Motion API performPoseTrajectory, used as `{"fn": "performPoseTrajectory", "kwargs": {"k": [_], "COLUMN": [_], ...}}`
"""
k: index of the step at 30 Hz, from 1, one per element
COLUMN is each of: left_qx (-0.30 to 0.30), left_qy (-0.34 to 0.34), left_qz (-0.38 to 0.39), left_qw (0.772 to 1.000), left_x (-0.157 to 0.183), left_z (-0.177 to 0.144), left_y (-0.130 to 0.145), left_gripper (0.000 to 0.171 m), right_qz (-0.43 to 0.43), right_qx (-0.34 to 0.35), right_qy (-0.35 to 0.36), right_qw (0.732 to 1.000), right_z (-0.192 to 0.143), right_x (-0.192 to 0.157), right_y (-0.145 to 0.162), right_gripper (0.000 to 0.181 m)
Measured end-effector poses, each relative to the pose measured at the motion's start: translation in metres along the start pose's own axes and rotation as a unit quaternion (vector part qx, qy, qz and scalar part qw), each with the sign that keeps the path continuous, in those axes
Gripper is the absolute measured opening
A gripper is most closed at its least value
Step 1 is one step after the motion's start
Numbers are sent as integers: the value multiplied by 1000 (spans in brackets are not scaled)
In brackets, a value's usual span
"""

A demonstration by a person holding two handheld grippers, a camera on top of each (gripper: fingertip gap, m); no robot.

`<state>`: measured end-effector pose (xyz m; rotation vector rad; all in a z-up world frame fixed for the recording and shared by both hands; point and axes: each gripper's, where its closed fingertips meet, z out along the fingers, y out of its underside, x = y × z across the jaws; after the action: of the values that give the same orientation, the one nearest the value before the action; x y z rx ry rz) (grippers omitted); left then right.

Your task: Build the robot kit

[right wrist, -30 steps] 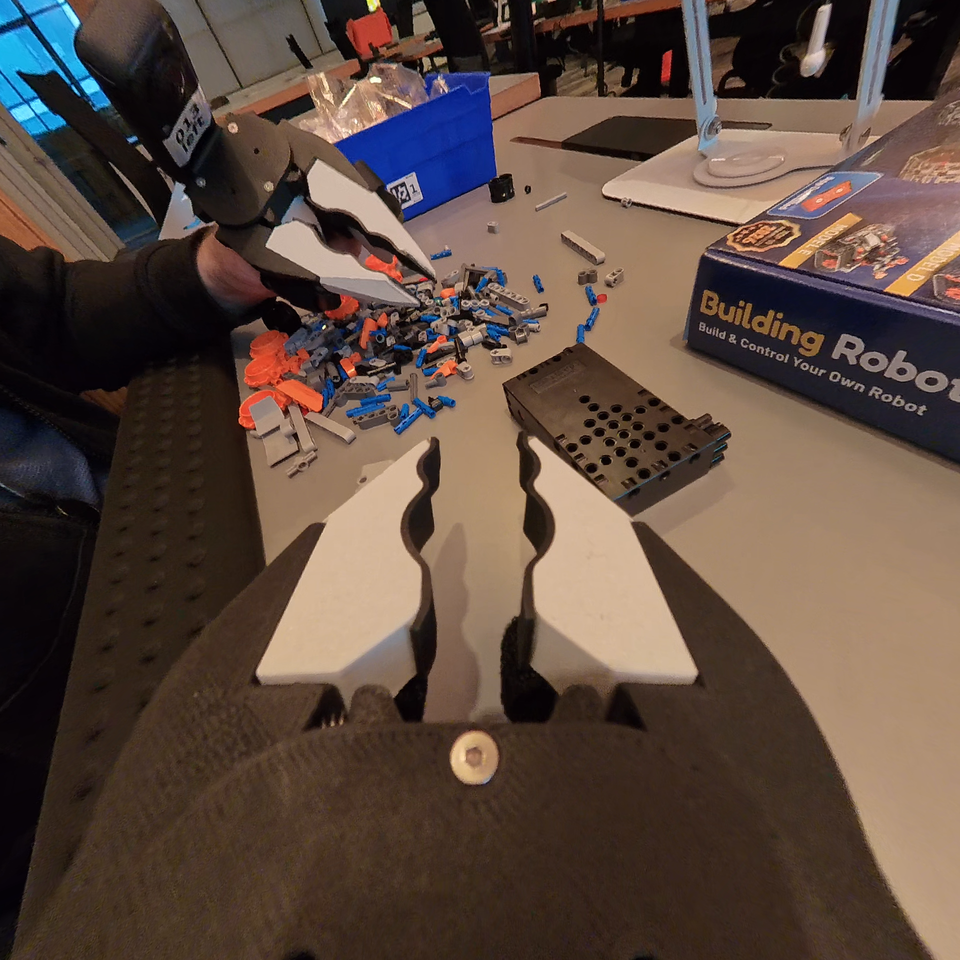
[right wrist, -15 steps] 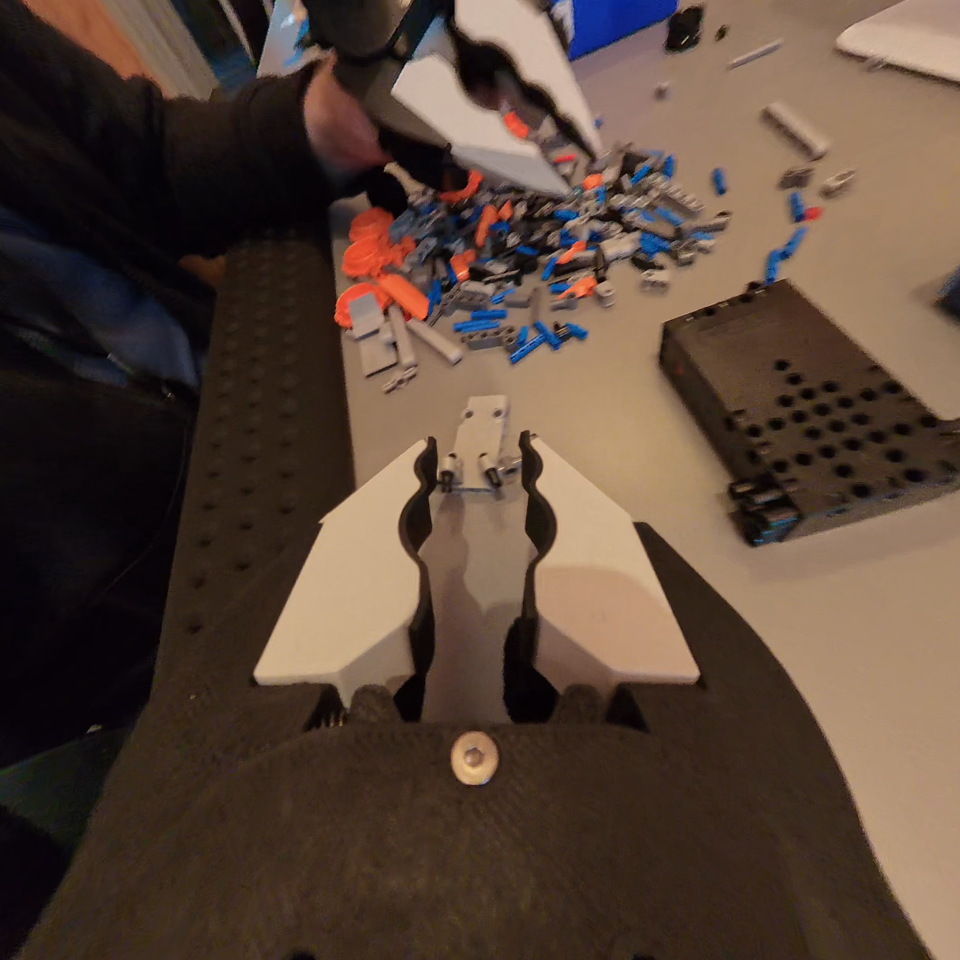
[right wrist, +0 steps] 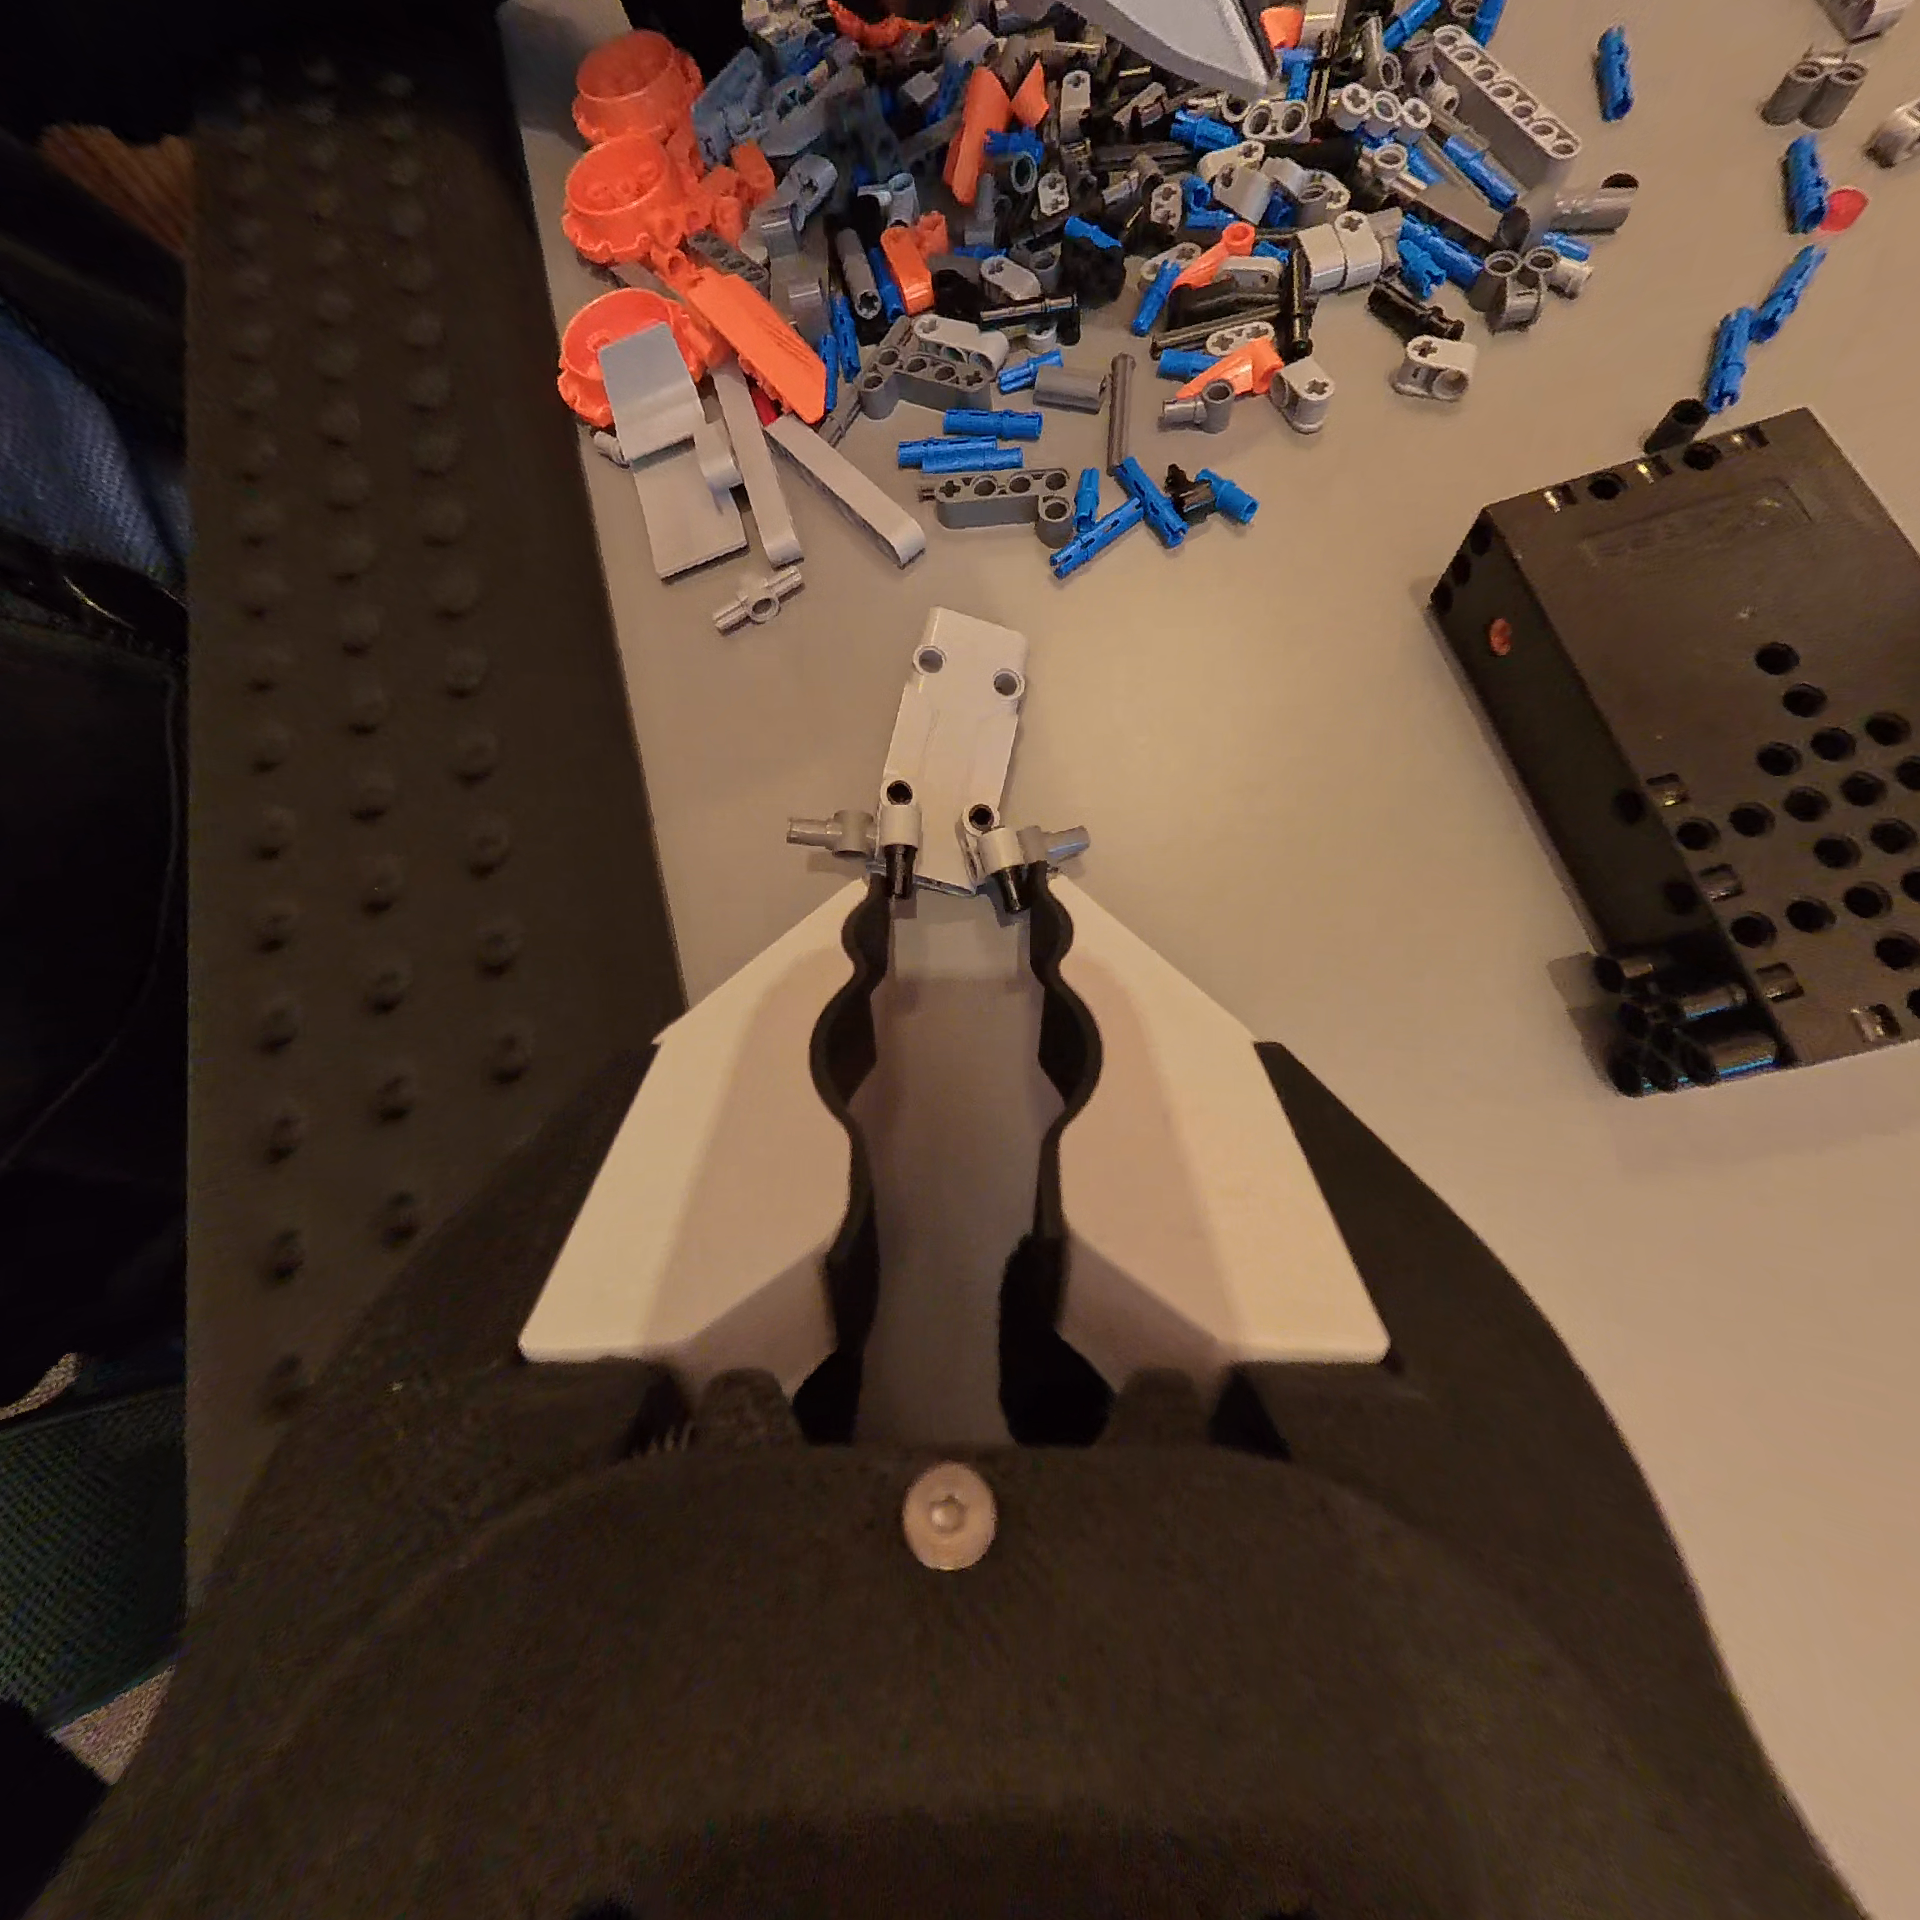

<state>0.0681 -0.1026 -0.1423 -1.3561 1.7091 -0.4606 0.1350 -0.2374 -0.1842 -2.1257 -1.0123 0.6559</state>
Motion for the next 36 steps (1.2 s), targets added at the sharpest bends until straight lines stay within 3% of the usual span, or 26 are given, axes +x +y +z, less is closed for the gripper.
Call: {"fn": "performPoseTrajectory", "kwargs": {"k": [25,36], "left_qx": [7,24], "left_qy": [14,49], "left_qz": [17,62], "left_qw": [1000,997], "left_x": [10,35], "left_z": [0,1], "left_y": [-6,-15], "left_gripper": [13,13], "right_qz": [-10,-16], "right_qx": [36,20], "right_qy": [39,49], "right_qw": [999,998], "right_z": [-1,2], "right_x": [14,17], "right_y": [-18,-13], "right_gripper": [19,16]}}
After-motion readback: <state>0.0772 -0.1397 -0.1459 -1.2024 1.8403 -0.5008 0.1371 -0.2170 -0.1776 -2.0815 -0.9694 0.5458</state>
